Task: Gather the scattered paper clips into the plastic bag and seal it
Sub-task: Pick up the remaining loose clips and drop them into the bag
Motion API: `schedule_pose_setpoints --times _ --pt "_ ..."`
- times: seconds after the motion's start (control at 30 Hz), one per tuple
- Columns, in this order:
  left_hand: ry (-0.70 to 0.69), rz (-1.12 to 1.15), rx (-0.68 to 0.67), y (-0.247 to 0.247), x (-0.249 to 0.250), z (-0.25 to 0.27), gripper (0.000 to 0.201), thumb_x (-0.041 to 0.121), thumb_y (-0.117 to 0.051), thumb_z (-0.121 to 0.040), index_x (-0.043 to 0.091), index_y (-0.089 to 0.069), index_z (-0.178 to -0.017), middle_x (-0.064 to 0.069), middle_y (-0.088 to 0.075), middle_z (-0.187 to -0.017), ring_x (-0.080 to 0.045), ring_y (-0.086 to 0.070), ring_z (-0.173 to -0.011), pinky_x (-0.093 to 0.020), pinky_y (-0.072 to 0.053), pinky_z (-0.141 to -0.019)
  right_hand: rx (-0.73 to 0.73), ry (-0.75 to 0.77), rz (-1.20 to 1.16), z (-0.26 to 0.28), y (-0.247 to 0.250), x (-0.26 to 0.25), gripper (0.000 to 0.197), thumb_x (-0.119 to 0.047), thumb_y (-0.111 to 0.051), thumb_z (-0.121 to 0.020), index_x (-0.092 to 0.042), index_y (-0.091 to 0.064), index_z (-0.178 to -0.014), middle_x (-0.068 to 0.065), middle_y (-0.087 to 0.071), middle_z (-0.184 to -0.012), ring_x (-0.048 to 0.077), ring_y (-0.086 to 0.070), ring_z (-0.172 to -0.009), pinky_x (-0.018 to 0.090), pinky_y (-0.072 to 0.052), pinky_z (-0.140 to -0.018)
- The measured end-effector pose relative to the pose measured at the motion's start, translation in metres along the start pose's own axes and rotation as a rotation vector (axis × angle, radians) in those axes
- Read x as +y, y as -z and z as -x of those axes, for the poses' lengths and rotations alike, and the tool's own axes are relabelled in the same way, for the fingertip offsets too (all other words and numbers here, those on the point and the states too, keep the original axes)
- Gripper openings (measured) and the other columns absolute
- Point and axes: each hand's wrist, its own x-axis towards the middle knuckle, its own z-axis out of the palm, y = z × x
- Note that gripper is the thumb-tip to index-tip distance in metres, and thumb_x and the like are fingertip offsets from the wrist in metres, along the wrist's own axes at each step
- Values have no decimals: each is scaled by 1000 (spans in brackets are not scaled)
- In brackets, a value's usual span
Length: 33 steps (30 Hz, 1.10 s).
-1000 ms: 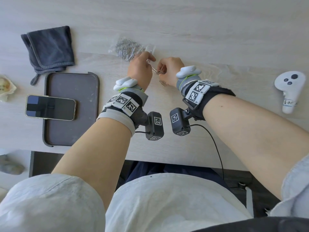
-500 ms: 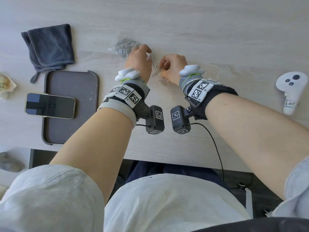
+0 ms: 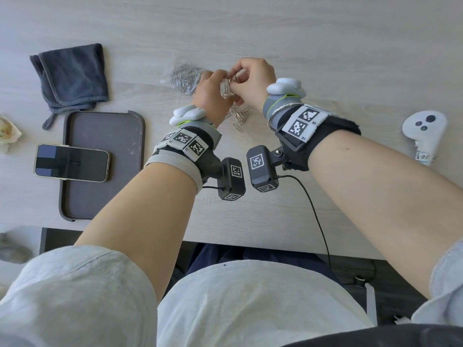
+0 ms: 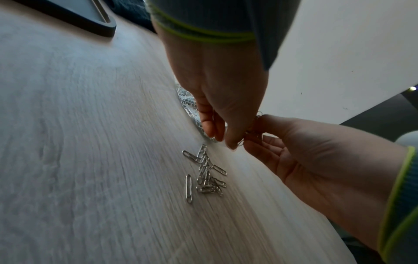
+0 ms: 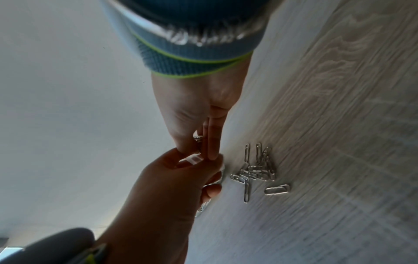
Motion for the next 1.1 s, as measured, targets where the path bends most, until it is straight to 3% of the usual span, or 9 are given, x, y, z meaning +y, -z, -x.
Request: schedule_pose_setpoints --times 0.2,0.33,0.47,0.6,0.7,0.77,0.87,0.97,1.1 --pt "-7 32 19 0 1 2 44 15 -69 -74 6 -55 -114 -16 -54 -118 -29 -55 -101 -25 -39 -79 2 -52 18 0 0 0 8 -13 -66 -77 -17 -68 -83 -1 -65 -61 5 -58 -33 17 -44 -38" --pt "-19 49 12 0 -1 2 45 19 -69 -76 6 -54 -117 -16 -54 -118 -25 -53 -108 -20 -34 -82 -21 -69 26 1 4 -3 14 -19 -67 -79 -15 -70 -92 4 -72 -71 10 -63 -41 21 -50 -43" --pt "9 44 14 1 -2 1 48 28 -69 -77 7 -52 -117 -13 -55 -118 -22 -52 -108 -25 -37 -87 -44 -94 -2 1 6 -3 25 -10 -62 -78 -16 -67 -101 5 -75 -84 23 -72 -59 28 -58 -52" --pt "-3 15 25 0 0 1 42 21 -65 -80 7 -52 -118 -12 -56 -119 -24 -54 -109 -27 -40 -89 -35 -56 -78 4 8 -4 28 -7 -55 -80 -18 -66 -103 3 -74 -84 27 -72 -62 34 -59 -51" --pt "13 28 101 3 -1 3 36 11 -55 -86 9 -51 -121 -11 -54 -125 -26 -56 -107 -24 -40 -86 81 -46 -67 4 9 2 25 -8 -49 -82 -21 -67 -94 -1 -72 -86 20 -70 -62 24 -51 -45" --pt "25 18 181 5 -4 3 33 6 -45 -90 8 -52 -122 -10 -54 -128 -26 -56 -108 -20 -37 -81 132 -59 71 2 11 14 24 -9 -50 -82 -23 -67 -92 -4 -68 -88 18 -68 -74 21 -50 -56" --pt "18 -1 177 5 -9 5 35 0 -37 -91 8 -54 -120 -11 -56 -127 -24 -54 -112 -23 -39 -84 -56 -171 382 7 12 41 34 -19 -69 -74 -15 -60 -107 2 -60 -106 19 -57 -82 31 -52 -76" --pt "21 19 158 -1 -16 6 33 -2 -37 -88 10 -58 -110 -10 -63 -115 -25 -59 -101 -29 -43 -79 -152 -203 442 14 7 60 51 -23 -79 -67 -13 -52 -109 6 -54 -110 19 -54 -83 34 -51 -73" --pt "51 52 135 -12 -26 6 34 -6 -36 -83 9 -61 -101 -12 -64 -109 -24 -59 -95 -23 -39 -73 -81 -51 399 12 -4 61 28 -9 -67 -77 -11 -61 -104 8 -64 -108 15 -53 -86 24 -43 -80"
